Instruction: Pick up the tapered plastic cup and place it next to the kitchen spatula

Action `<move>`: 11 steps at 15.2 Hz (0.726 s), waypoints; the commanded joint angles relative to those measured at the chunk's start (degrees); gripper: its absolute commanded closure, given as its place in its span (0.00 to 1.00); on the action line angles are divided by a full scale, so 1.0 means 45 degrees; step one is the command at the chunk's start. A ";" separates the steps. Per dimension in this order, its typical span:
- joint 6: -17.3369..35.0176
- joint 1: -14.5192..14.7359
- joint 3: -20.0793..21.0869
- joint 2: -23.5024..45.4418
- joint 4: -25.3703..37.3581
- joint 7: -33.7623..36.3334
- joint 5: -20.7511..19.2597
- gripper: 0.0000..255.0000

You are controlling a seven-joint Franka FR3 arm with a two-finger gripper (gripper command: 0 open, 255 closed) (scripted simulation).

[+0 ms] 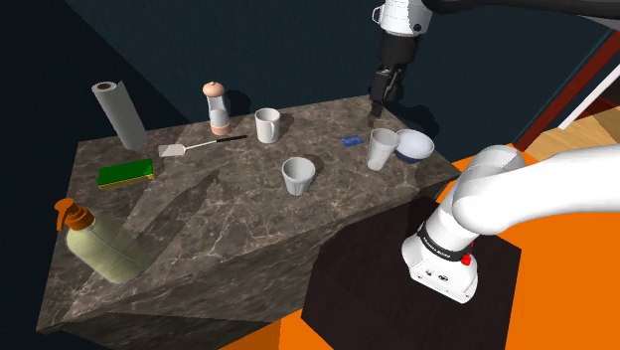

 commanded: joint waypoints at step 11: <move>0.3505 -0.0931 -0.0427 0.0983 -0.3114 -0.0461 -0.2027 0.00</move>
